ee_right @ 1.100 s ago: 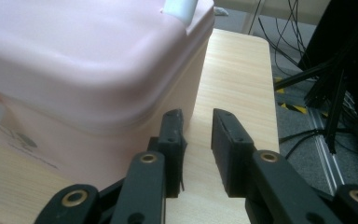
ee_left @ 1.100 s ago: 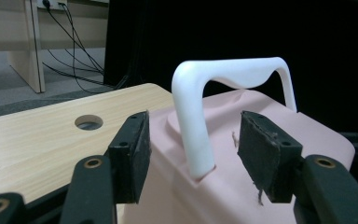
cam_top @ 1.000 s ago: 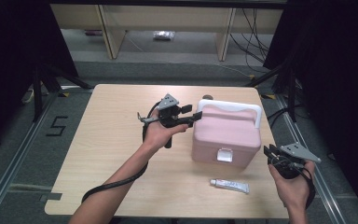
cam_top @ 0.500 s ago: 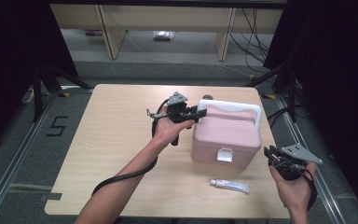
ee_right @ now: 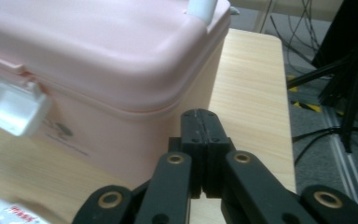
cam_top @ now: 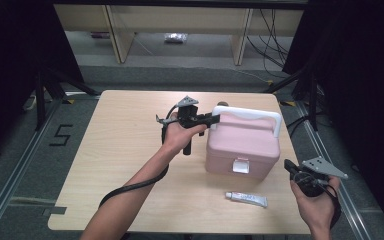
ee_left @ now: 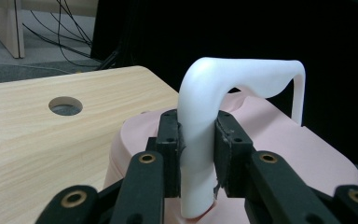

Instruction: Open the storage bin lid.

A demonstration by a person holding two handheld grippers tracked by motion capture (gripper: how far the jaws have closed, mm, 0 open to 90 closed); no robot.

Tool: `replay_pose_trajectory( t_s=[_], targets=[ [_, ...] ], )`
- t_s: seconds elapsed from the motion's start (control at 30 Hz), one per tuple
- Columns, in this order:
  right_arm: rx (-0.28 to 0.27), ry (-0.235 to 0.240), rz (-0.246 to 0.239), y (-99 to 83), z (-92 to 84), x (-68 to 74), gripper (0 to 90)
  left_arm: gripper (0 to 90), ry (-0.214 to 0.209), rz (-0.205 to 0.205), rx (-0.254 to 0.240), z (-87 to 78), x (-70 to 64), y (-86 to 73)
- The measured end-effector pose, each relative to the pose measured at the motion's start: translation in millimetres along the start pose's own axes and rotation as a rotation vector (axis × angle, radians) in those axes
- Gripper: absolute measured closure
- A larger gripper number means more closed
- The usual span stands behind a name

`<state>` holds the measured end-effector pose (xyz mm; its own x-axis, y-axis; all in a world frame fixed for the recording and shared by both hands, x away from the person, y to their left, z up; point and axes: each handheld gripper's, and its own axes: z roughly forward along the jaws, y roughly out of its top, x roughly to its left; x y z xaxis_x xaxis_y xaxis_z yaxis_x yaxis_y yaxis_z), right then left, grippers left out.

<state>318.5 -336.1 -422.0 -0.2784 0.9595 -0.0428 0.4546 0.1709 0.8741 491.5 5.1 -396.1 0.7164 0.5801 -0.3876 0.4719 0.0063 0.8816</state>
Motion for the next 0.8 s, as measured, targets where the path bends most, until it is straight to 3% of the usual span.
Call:
replay_pose_trajectory(
  t_s=[0.1,0.17,0.2,0.4,0.43,0.53,0.57,0.6,0.63,0.77,0.8],
  targets=[
    [0.004,0.016,0.01,0.9,-3.1,2.0,90.0,73.3,0.005,-0.013,0.005,0.4,-0.5,3.0],
    [0.006,0.034,0.047,2.0,-5.6,6.3,90.0,73.3,0.005,-0.018,0.006,0.4,-0.8,4.6],
    [-0.009,0.041,0.015,2.5,-5.2,6.0,90.0,73.3,0.006,-0.024,0.006,0.6,-1.0,5.4],
    [-0.012,0.071,0.046,5.0,-6.1,11.4,90.0,73.3,0.006,-0.044,0.019,1.4,-0.2,11.3],
    [-0.015,0.093,0.053,5.5,-4.6,11.8,90.0,73.2,0.001,-0.048,0.019,1.9,0.4,12.1],
    [-0.01,0.081,0.043,6.2,-5.1,12.5,90.0,73.2,0.007,-0.051,0.026,1.8,0.1,13.0],
    [0.005,0.086,0.08,7.1,-6.1,15.5,90.0,73.3,0.003,-0.052,0.026,2.0,0.4,13.2],
    [0.005,0.086,0.08,7.1,-6.1,15.5,90.0,73.2,0.002,-0.056,0.025,2.1,0.7,13.3],
    [-0.01,0.09,0.048,7.1,-3.5,13.2,90.0,73.2,0.004,-0.062,0.026,2.3,0.8,13.4],
    [-0.009,0.092,0.037,7.6,-2.2,12.7,90.0,73.2,-0.004,-0.068,0.026,2.6,1.1,14.3],
    [-0.005,0.102,0.082,7.3,-2.1,16.4,90.0,73.2,0.001,-0.068,0.031,2.3,0.9,14.9]
  ],
)
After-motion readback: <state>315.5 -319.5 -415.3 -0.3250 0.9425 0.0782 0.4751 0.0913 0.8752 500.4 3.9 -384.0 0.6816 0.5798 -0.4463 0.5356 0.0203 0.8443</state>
